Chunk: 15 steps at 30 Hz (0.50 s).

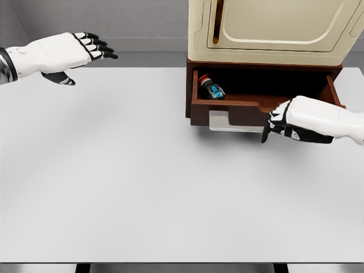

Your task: Put the switch into the drawer with left arm, and close the drawer with right arm

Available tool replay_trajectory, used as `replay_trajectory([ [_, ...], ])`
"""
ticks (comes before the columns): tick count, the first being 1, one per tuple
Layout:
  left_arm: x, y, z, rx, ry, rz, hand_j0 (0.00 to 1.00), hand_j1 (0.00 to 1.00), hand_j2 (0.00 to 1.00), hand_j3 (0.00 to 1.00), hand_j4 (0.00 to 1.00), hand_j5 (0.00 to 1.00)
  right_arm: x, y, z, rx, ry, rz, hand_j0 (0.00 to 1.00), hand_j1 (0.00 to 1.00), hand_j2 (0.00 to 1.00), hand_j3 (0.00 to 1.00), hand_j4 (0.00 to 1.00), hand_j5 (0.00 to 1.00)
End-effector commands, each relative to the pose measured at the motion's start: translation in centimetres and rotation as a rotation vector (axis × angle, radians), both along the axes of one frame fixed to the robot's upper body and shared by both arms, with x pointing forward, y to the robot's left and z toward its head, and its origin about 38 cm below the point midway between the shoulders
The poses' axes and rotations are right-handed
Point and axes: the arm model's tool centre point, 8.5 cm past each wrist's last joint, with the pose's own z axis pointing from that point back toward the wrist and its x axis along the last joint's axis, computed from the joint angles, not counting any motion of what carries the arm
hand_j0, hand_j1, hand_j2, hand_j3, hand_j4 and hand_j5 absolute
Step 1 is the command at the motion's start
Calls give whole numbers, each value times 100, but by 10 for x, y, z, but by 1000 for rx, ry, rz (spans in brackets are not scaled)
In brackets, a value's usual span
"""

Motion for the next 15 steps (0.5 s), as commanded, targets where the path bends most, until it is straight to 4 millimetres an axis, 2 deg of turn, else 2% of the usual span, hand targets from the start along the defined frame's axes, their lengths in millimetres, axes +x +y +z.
replay_trajectory([
  [1,0,0,1,-6,0,2,100,100,100,100,100,100,3,2,8,-67,-74,31,42,42,42,42,42,42],
  [3,0,0,1,-6,0,2,100,100,100,100,100,100,4,0,12,-54,-87,22,38,38,38,38,38,38],
  [6,0,0,1,-6,0,2,100,100,100,100,100,100,6,1,19,-44,-106,21,38,38,38,38,38,38],
  [9,0,0,1,-6,0,2,100,100,100,100,100,100,11,-4,45,-64,-173,9,39,39,39,39,39,39],
  [10,0,0,1,-6,0,2,100,100,100,100,100,100,12,-3,47,-66,-178,13,39,39,39,39,39,39],
  [13,0,0,1,-6,0,2,100,100,100,100,100,100,8,-3,33,-81,-136,19,39,39,39,39,39,39],
  [15,0,0,1,-7,0,1,100,100,100,100,100,100,-1,-32,35,-126,-125,-49,40,40,40,40,40,40],
])
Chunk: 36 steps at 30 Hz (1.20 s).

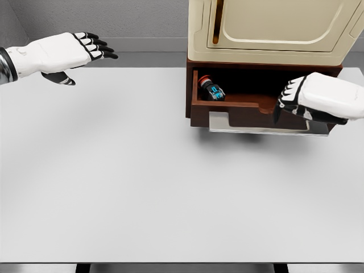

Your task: Put the switch into the drawer with left arm, and close the drawer with right arm

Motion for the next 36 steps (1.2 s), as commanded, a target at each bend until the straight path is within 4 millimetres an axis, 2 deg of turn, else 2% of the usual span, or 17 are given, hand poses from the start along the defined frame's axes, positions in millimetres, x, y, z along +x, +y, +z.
replay_trajectory([
  [1,0,0,1,-5,0,2,100,100,100,100,100,100,-10,-26,-2,-32,23,-67,40,40,40,40,40,40],
  [6,0,0,1,-5,0,2,100,100,100,100,100,100,-14,-33,-9,-54,49,-82,40,40,40,40,40,40],
  [11,0,0,1,-5,0,2,100,100,100,100,100,100,-13,-28,-18,-67,61,-62,39,39,39,39,39,39],
  [14,0,1,1,-4,0,3,100,100,100,100,100,100,2,-19,-27,-53,65,-53,39,39,39,39,39,39],
  [18,0,1,1,-4,0,3,100,100,100,100,100,100,13,-5,-33,-36,70,-27,39,39,39,39,39,39],
  [23,0,1,1,-4,0,3,100,100,100,100,100,100,28,0,-42,-29,77,-31,39,39,39,39,39,39],
  [29,0,0,1,-5,0,2,100,100,100,100,100,100,34,-2,-41,-21,76,-48,39,39,39,39,39,39],
  [36,0,1,1,-4,0,3,100,100,100,100,100,100,44,-9,-20,-6,27,-76,38,38,38,38,38,38],
])
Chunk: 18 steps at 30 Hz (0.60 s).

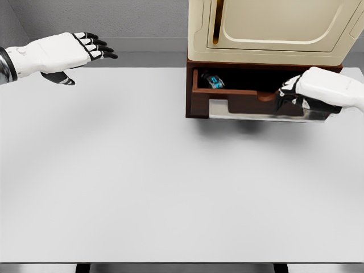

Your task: Put the switch into the drawer with left arm, and close the drawer with right arm

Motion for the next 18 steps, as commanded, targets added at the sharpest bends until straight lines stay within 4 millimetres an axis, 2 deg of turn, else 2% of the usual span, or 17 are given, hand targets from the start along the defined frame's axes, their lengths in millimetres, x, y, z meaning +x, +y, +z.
replay_trajectory([
  [1,0,0,1,-6,0,1,100,100,100,100,100,100,-3,-4,4,8,-3,-8,38,38,38,38,38,38],
  [3,0,0,1,-6,0,1,100,100,100,100,100,100,-12,0,17,9,-25,15,38,38,38,38,38,38],
  [6,0,1,1,-5,0,2,100,100,100,100,100,100,-40,1,35,0,-51,52,38,38,38,38,38,38],
  [8,0,1,1,-5,0,2,100,100,100,100,100,100,-43,-3,37,-1,-50,43,38,38,38,38,38,38],
  [11,0,1,1,-5,0,2,100,100,100,100,100,100,-44,-1,27,-4,-22,50,38,38,38,38,38,38],
  [15,0,1,1,-5,0,2,100,100,100,100,100,100,-46,15,-3,-12,56,98,38,38,38,38,38,38],
  [18,0,1,1,-5,0,2,100,100,100,100,100,100,-49,21,-16,-18,83,117,38,38,38,38,38,38],
])
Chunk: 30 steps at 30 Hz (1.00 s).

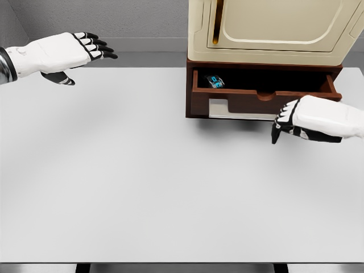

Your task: Put the switch into the drawer with left arm, and close the drawer with right arm

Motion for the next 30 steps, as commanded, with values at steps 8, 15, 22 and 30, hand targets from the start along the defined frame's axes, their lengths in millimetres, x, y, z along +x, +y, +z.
replay_trajectory([
  [8,0,1,-1,-5,3,2,100,100,100,100,100,100,-4,8,-19,-23,35,31,38,38,38,38,38,38],
  [15,0,1,-1,-5,4,2,100,100,100,100,100,100,28,12,-33,-36,19,4,38,38,38,38,38,38],
  [22,0,0,-2,-6,5,1,100,100,100,100,100,100,48,13,-36,-30,12,-22,38,38,38,38,38,38],
  [30,0,0,-2,-6,5,1,100,100,100,100,100,100,60,13,-41,-29,12,-44,38,38,38,38,38,38],
])
